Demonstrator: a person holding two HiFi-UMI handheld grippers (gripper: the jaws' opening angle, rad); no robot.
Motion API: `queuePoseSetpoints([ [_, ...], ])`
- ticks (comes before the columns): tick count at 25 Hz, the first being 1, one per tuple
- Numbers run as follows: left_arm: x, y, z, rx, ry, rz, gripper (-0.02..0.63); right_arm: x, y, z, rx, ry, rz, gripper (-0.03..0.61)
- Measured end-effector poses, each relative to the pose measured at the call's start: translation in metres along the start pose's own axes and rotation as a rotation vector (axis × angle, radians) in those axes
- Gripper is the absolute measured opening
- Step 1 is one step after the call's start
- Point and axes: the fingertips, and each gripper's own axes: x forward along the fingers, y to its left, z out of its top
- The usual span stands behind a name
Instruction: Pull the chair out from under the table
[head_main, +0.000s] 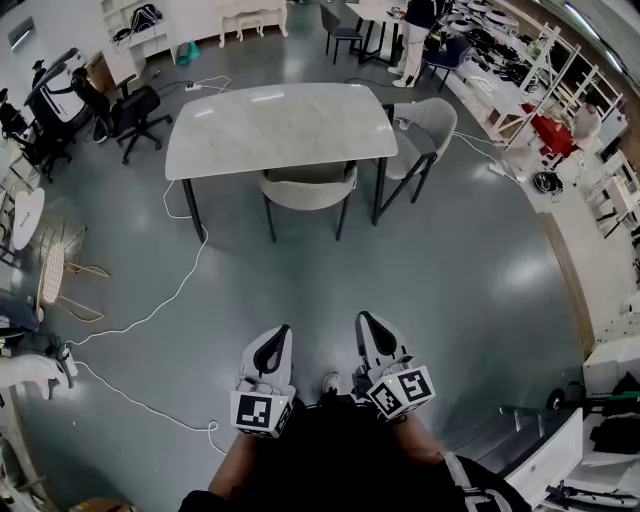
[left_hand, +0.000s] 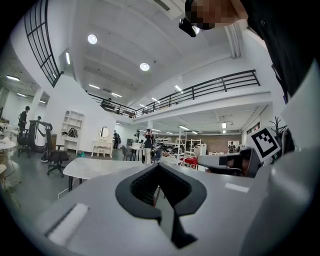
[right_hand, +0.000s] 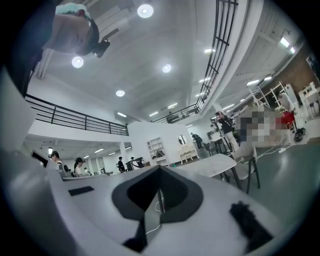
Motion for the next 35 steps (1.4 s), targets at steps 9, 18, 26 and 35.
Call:
queuePoseSetpoints([
  [9, 0.019, -0.030, -0.006, 0.005, 0.009, 0.023, 0.009, -0.016, -0.028, 0.004, -0.007, 0.022, 0.037, 0.016],
  [18, 0.032, -0.047, -0.013, 0.040, 0.029, 0.082, 0.009, -0.020, -0.065, 0.005, -0.001, 0.025, 0.091, 0.016],
  [26, 0.064, -0.034, -0.027, 0.019, 0.062, 0.086, 0.008, 0.002, -0.082, 0.003, 0.015, 0.030, 0.076, 0.015],
  [35, 0.137, 0.020, -0.022, 0.027, 0.061, 0.032, 0.008, 0.081, -0.109, 0.009, -0.005, 0.026, 0.062, 0.016],
])
